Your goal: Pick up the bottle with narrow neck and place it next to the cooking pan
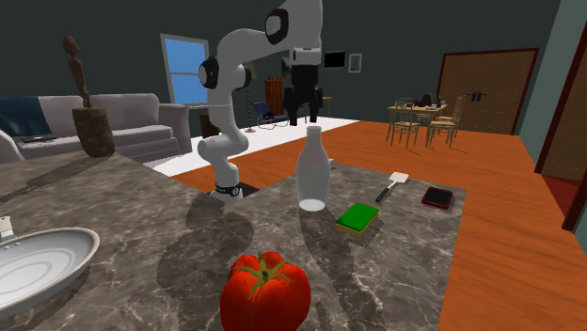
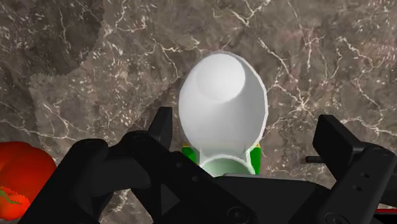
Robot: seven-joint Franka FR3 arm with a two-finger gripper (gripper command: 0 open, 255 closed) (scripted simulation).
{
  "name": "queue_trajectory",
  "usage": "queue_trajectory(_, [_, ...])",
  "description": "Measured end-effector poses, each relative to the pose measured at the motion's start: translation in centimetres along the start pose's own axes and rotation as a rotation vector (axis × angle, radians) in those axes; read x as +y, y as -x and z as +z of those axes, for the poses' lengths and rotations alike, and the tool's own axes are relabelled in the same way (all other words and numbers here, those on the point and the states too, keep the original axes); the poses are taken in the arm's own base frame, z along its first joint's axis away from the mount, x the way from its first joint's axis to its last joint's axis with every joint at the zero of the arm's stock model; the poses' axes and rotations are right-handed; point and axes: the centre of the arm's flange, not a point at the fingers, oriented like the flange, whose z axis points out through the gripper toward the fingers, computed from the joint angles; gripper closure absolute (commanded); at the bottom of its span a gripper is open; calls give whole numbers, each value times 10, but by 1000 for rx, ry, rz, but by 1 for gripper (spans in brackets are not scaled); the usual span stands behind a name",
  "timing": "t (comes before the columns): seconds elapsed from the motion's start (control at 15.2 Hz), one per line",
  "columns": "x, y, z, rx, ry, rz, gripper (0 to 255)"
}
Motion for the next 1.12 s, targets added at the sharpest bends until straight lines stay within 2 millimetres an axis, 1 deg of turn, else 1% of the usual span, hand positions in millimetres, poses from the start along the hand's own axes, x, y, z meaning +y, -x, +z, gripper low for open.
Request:
queue_trajectory(0.13, [7,-23,-8,0,1,-7,0])
queue_trajectory(0.26, [8,-30,-3,-1,1,-9,0])
queue_trajectory(0.46, [11,-31,12,-1,1,-10,0])
queue_trajectory(0.66, [9,-32,26,-1,1,-10,0])
queue_trajectory(1.06, [8,-32,31,0,1,-10,0])
queue_trajectory(1.12, [8,-32,31,0,1,-10,255])
